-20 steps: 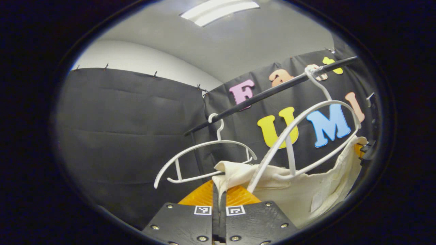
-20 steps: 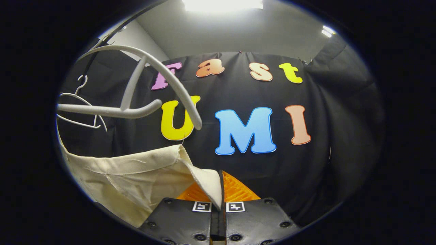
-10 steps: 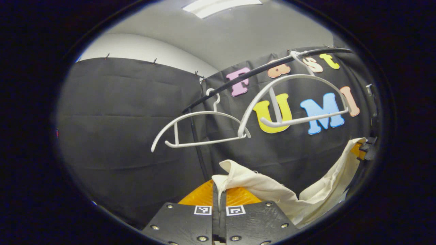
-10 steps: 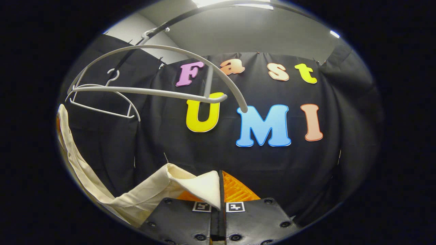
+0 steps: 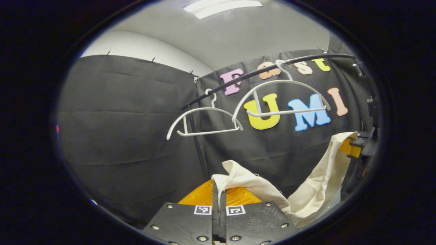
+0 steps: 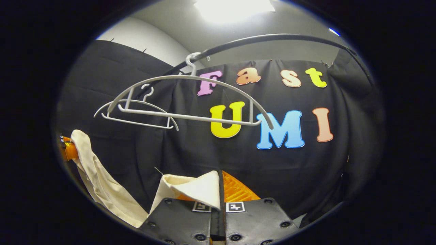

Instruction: Grasp the clothes on the hanger with both hands and then place them into the laundry hamper below.

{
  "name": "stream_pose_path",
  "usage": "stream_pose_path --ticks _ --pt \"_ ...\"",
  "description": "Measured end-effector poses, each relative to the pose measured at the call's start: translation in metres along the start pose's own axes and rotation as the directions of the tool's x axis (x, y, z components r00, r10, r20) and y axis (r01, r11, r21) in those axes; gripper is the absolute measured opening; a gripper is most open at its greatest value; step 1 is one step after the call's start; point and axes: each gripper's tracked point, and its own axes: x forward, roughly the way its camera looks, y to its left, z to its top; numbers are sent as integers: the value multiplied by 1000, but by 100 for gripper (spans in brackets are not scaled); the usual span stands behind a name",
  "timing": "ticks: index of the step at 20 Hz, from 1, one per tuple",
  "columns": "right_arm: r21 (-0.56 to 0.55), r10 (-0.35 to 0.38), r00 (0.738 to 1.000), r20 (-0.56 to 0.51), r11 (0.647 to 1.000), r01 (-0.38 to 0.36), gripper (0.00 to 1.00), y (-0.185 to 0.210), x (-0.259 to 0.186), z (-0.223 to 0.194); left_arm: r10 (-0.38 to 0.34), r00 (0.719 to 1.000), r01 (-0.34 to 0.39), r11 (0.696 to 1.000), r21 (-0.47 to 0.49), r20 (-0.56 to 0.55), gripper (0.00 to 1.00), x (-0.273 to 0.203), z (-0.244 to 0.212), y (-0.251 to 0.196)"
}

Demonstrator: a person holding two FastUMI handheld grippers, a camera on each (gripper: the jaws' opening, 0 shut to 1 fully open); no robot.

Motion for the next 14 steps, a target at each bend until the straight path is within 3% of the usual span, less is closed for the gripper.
stream_pose_path --ticks 6,14 --pt "38 111 994 -14 993 -110 2 68 -47 9 -46 999 46 998 -31 -1 0 -30 -2 3" --pt "112 259 966 -30 961 -254 2 148 -65 8 -98 994 103 989 -106 50 1 -41 -5 0"
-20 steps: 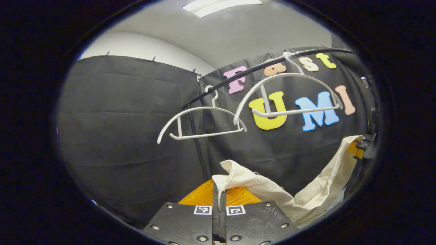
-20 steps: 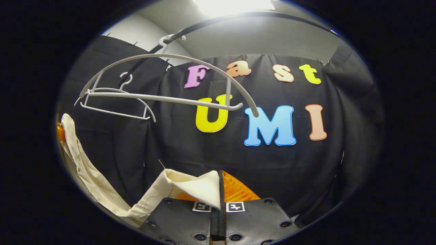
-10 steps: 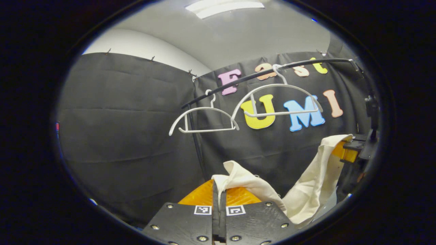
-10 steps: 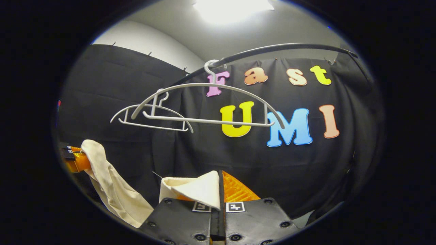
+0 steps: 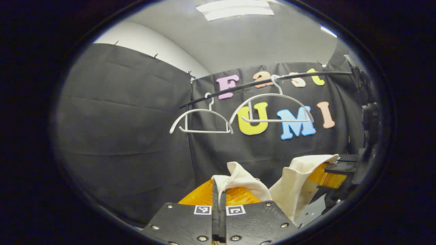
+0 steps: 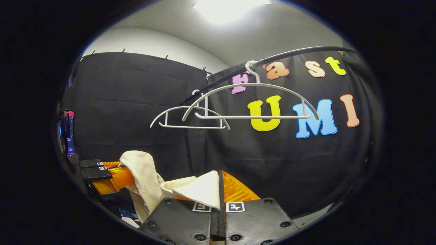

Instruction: Grasp the clothes on the hanger with both hands and then place them into the laundry hamper below.

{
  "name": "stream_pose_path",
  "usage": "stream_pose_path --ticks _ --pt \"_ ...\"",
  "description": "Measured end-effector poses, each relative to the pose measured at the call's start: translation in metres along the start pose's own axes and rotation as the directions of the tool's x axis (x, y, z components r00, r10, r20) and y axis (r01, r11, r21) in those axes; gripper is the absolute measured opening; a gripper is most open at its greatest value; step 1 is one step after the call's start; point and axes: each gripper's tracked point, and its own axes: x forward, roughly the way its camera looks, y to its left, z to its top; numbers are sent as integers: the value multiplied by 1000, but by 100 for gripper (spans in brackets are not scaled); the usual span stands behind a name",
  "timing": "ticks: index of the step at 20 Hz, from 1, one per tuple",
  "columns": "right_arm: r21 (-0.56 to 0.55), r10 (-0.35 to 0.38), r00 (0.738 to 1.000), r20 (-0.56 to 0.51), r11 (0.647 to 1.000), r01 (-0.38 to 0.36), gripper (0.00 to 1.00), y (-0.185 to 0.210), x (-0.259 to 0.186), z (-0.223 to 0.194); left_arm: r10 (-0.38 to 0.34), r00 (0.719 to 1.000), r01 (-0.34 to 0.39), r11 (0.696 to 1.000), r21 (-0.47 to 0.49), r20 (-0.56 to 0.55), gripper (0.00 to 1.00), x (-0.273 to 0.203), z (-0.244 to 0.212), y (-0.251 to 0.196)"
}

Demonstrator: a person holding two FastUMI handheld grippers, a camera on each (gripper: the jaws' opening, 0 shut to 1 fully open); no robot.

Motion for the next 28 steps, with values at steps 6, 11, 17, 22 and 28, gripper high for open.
stream_pose_path --ticks 6,11,17,22,28 --pt "-8 15 998 -69 1000 -16 4 -1 21 -59 19 997 -24 998 -63 -75 0 24 -72 0" --pt "11 9 982 -188 1000 -7 4 -13 34 -138 45 977 -59 996 -65 -208 1 27 -166 2" --pt "5 2 952 -306 1000 -1 4 -16 30 -227 71 936 -90 995 -41 -344 1 12 -267 7" --pt "7 -1 910 -415 1000 4 4 -19 20 -300 79 889 -99 995 -20 -451 1 1 -342 6" --pt "39 -9 845 -534 999 36 4 -17 11 -378 58 829 -78 997 -13 -557 1 -11 -424 9"
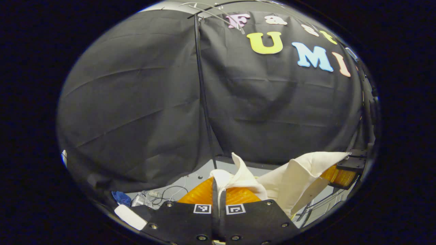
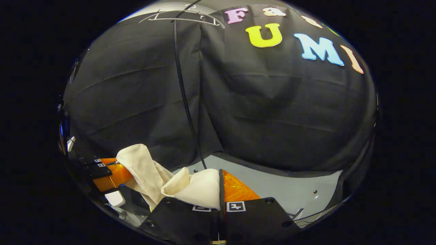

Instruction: Grasp the clothes on the hanger with both hands and then place them into the laundry hamper below.

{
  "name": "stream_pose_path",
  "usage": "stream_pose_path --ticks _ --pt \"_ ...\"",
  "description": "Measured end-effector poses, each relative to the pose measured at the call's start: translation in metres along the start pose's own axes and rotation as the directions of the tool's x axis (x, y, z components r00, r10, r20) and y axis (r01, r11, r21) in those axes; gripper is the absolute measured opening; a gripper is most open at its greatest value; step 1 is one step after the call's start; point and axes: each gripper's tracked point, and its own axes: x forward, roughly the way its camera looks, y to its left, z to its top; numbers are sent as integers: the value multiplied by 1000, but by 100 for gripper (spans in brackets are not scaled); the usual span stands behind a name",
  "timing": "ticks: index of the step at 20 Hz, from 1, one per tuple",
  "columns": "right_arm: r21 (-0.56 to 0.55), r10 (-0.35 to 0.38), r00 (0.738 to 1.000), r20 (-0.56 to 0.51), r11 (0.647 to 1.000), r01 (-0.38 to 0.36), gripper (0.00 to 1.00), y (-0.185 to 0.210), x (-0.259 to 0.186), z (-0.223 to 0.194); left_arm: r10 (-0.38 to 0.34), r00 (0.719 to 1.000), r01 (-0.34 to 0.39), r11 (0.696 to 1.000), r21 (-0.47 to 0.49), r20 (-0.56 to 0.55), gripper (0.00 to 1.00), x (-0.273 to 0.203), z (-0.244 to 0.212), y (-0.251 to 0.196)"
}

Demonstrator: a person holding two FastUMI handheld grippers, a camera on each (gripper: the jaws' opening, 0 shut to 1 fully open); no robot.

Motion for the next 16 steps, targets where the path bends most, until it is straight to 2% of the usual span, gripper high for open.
stream_pose_path --ticks 3,5,8,9,10,11,13,15,16 --pt "14 -4 997 -71 1000 5 4 -1 18 -27 -4 997 5 1000 4 -80 1 13 -30 -6" --pt "5 -11 990 -141 1000 12 4 -2 25 -51 -7 989 7 1000 3 -146 1 25 -66 -10" --pt "-16 -19 966 -256 1000 15 12 -5 26 -81 -17 970 14 1000 -13 -244 2 24 -99 -16" --pt "-18 -21 960 -278 1000 17 13 -5 20 -86 -30 965 25 999 -21 -261 16 20 -105 -18" --pt "-17 -21 956 -292 1000 17 19 -5 16 -88 -33 961 30 999 -16 -274 30 14 -109 -17" --pt "-12 -20 951 -308 1000 17 30 -5 8 -91 -29 966 29 1000 -5 -257 43 7 -104 -13" --pt "2 -9 948 -318 1000 10 65 -1 1 -90 -29 974 33 999 12 -224 70 -6 -83 -7" --pt "-7 -14 948 -317 1000 13 100 -1 -13 -81 -38 982 44 999 26 -187 88 -24 -57 -6" --pt "-15 -28 952 -304 1000 24 98 -4 -18 -72 -41 985 48 998 38 -167 89 -35 -44 -4"
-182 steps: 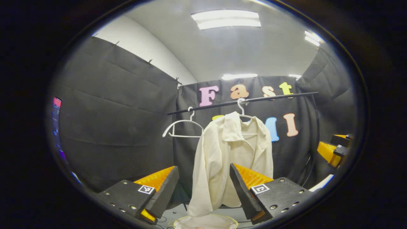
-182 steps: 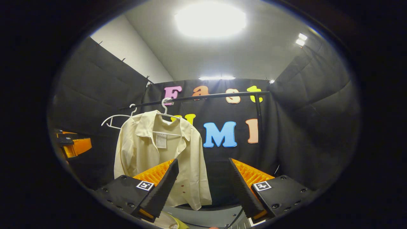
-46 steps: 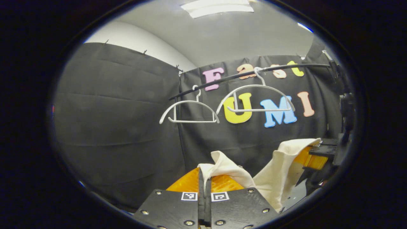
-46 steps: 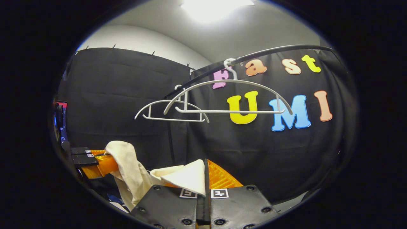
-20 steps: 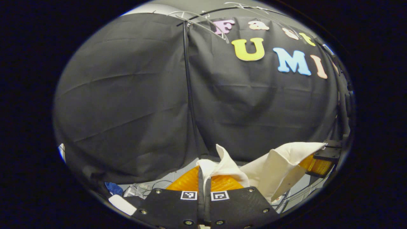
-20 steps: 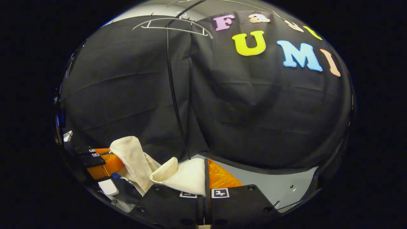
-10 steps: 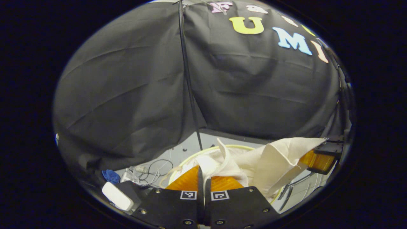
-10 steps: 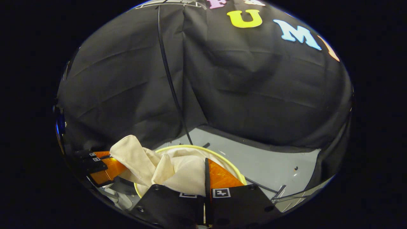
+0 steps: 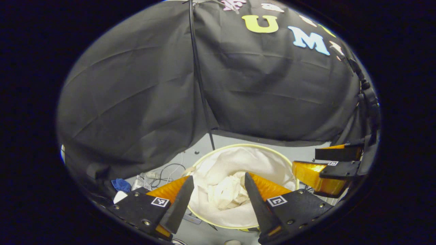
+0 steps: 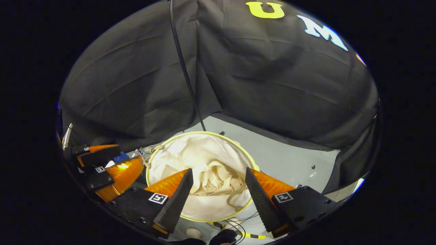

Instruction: Grasp the clothes on the hanger with both hands and then place them into the laundry hamper below.

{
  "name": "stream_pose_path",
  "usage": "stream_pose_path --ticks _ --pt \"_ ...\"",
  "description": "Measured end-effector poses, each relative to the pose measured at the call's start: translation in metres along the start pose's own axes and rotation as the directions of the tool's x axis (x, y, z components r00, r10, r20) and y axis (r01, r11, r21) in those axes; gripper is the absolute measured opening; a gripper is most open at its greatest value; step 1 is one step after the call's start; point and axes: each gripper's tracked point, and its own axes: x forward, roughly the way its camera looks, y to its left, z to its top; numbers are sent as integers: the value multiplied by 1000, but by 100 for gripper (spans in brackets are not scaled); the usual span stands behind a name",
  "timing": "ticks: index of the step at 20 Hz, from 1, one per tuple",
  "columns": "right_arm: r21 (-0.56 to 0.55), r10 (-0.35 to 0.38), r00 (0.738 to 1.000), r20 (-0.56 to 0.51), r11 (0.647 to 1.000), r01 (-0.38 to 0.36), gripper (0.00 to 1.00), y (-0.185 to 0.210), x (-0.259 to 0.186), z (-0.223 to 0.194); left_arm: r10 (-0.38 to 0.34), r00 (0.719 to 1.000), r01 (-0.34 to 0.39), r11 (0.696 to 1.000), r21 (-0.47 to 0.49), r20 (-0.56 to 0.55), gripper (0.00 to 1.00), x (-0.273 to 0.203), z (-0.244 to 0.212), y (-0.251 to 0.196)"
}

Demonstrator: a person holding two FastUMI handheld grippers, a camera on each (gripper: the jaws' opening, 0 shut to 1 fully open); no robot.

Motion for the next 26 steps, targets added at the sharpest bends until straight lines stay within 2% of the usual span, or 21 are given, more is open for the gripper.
stream_pose_path --ticks 1,2,4,5,9,13,14,15,16,17,18,21,24,26 --pt "4 -4 1000 14 1000 4 93 2 -11 5 -3 1000 3 1000 9 20 89 -13 12 2" --pt "14 -8 999 32 1000 8 99 4 -23 13 -6 999 5 1000 16 43 88 -28 22 3" --pt "26 -23 996 82 999 21 94 7 -56 31 -19 995 16 1000 26 96 88 -54 49 7" --pt "28 -33 993 115 999 30 99 7 -74 43 -27 991 23 999 33 127 88 -69 65 9" --pt "13 -72 958 279 997 72 98 5 -161 99 -70 964 56 997 60 258 89 -139 132 13" --pt "36 -128 884 449 991 126 98 0 -247 142 -125 909 90 990 105 399 88 -212 198 15" --pt "46 -147 863 484 989 143 94 -2 -266 150 -140 891 98 988 118 432 88 -228 214 14" --pt "59 -167 840 516 985 160 94 -4 -284 156 -157 874 109 986 130 460 88 -242 228 11" --pt "70 -181 820 543 983 170 100 -6 -300 163 -175 857 121 983 141 485 88 -258 239 7" --pt "84 -195 800 567 980 179 94 -7 -316 168 -193 838 134 979 151 510 88 -270 253 2" --pt "99 -211 780 589 977 189 94 -10 -333 172 -211 820 145 976 164 532 88 -284 265 -4" --pt "139 -265 722 639 963 230 95 -24 -378 182 -269 762 182 962 203 590 88 -321 287 -19" --pt "178 -325 664 673 943 281 95 -39 -422 184 -333 718 231 942 241 612 88 -334 296 -43" --pt "200 -366 629 685 926 321 99 -51 -445 181 -363 690 261 932 253 626 88 -353 302 -50"
